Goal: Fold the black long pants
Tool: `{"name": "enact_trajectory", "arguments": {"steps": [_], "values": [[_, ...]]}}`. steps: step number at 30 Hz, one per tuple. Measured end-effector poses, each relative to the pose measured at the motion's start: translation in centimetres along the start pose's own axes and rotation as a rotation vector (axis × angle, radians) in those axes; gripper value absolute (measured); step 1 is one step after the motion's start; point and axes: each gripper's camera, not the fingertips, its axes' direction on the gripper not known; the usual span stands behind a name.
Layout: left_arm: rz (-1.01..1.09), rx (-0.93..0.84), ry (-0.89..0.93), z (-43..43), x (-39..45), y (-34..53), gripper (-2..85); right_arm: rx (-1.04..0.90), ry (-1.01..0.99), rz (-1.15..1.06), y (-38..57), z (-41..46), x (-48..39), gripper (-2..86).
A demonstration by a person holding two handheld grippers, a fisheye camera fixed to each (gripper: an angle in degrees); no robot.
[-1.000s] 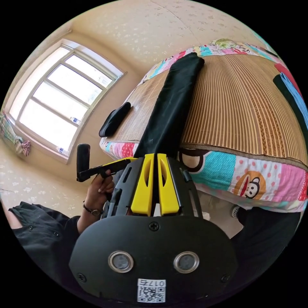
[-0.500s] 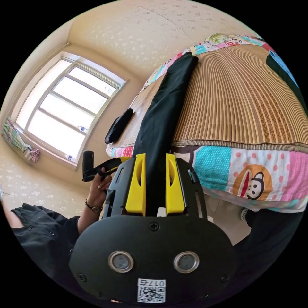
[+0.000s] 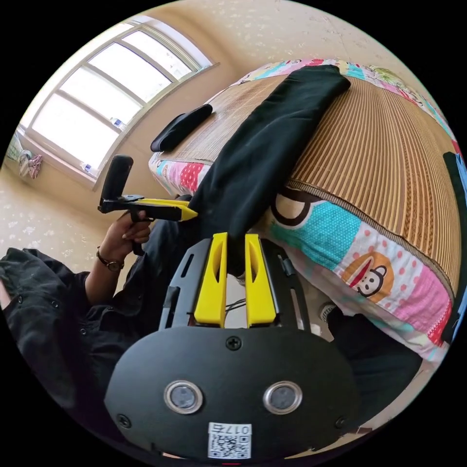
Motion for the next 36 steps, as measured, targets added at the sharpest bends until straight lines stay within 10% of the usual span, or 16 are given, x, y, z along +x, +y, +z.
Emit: {"name": "enact_trajectory", "arguments": {"steps": [7,20,36], "values": [[-0.02,0.42,0.078,-10.1,-4.1,-6.2,10.3,0.234,-0.138,0.173,-4.5,-9.3,11.1,11.0],[-0.222,0.151,0.164,-1.8,-13.7,-25.6,15.1,0.1,-0.478,0.344,-20.5,-3.7,23.0,14.0],[0.066,0.337,0.492,-4.3,-11.0,-16.0,5.2,0.247,-0.669,0.106,-12.4,-6.7,16.9,2.2]]}}
